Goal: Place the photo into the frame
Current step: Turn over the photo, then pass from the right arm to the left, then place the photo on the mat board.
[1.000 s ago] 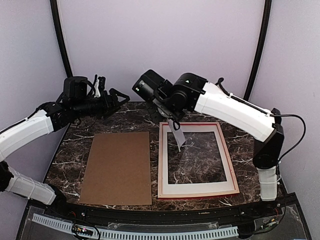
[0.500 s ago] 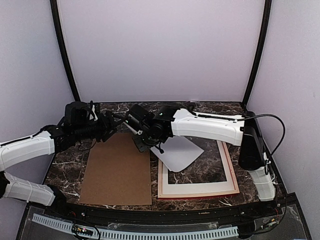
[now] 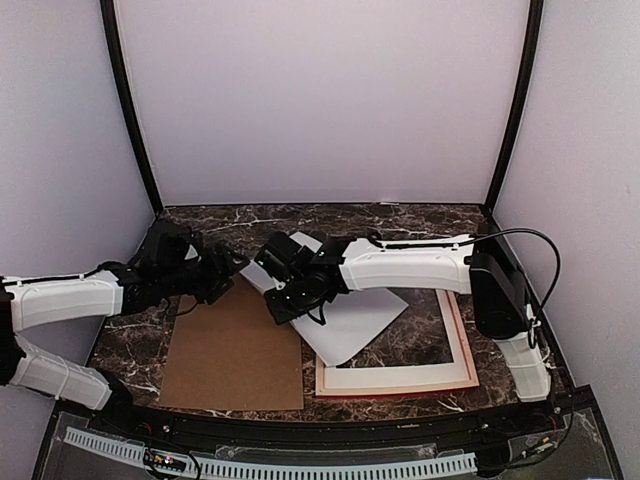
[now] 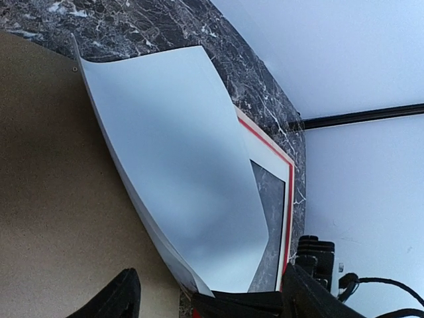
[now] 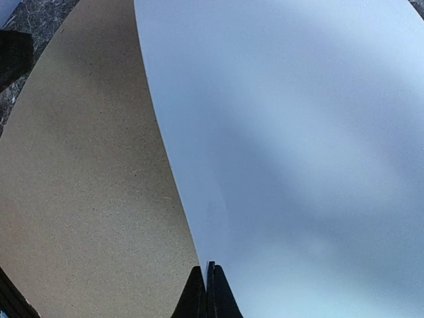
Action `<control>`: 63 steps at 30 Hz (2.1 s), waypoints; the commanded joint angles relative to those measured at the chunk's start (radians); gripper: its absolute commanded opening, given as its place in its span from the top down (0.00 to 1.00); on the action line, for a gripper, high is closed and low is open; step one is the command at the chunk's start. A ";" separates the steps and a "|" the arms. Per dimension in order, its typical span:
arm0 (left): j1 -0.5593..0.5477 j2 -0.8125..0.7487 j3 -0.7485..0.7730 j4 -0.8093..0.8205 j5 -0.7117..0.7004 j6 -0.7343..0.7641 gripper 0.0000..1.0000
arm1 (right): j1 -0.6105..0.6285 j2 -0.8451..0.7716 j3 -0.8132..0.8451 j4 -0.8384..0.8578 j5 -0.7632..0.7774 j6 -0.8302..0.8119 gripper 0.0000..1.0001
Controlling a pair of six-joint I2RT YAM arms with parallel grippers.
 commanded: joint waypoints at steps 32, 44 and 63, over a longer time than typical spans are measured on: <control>-0.004 0.340 0.083 0.109 0.089 0.057 0.59 | -0.004 -0.072 -0.128 0.197 -0.150 0.082 0.85; 0.014 0.399 0.093 0.169 0.123 0.108 0.89 | -0.041 -0.218 -0.298 0.275 -0.218 0.119 0.64; 0.021 0.544 0.574 -0.204 0.581 0.465 1.00 | -0.325 -0.699 -0.705 0.116 0.033 0.073 0.41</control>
